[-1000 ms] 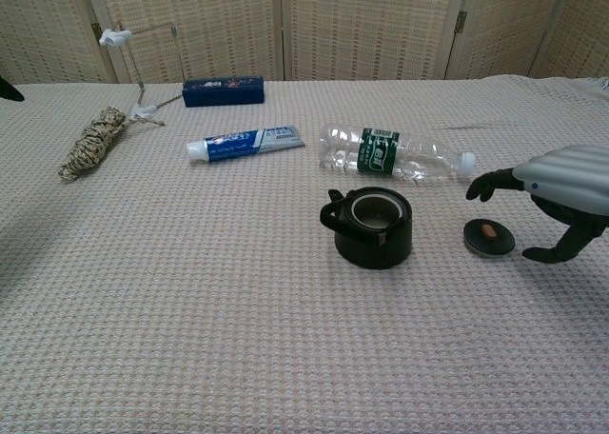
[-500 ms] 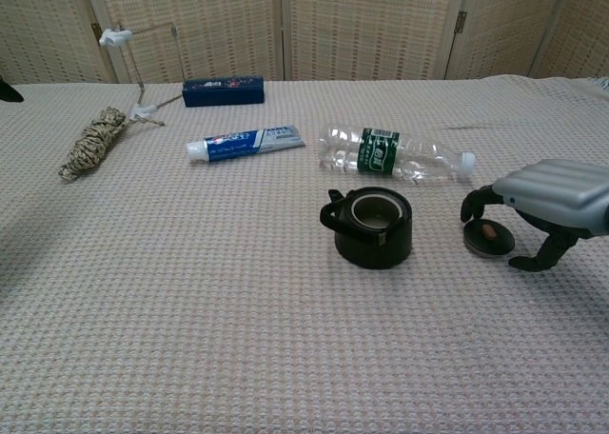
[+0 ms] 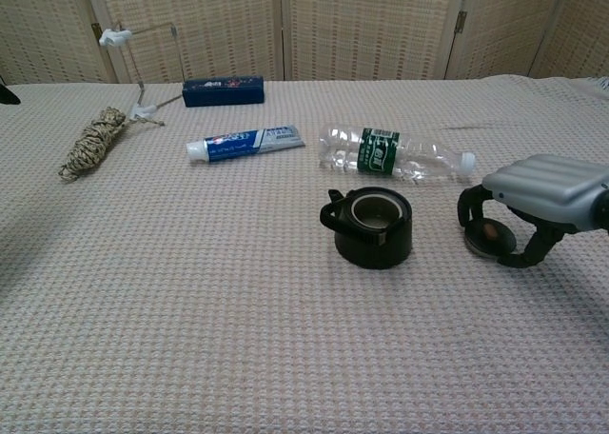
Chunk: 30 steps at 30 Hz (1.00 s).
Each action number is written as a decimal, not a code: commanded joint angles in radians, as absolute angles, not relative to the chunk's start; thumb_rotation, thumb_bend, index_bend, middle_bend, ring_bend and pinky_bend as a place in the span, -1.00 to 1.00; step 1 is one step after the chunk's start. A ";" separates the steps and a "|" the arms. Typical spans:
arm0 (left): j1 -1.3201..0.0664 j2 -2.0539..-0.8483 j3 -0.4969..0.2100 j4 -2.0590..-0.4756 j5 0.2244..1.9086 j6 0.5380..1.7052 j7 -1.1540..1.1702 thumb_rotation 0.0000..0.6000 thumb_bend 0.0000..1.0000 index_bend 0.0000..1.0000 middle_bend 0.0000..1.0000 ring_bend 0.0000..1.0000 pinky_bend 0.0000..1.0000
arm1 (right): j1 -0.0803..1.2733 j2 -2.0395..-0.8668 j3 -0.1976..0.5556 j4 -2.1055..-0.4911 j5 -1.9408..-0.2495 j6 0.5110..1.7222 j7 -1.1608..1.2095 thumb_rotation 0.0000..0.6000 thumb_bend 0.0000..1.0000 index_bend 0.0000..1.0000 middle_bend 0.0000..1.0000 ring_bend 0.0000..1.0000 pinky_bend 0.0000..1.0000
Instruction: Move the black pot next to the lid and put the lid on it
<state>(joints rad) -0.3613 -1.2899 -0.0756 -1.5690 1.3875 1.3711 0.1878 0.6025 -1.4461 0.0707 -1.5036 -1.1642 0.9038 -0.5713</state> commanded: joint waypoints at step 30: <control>-0.336 -1.280 -0.096 -1.584 1.383 1.363 0.219 1.00 -0.55 -0.64 -0.69 -0.73 -1.00 | 0.871 -1.410 0.143 -1.676 -0.986 0.804 -0.659 1.00 -0.35 -0.28 -0.30 0.64 0.54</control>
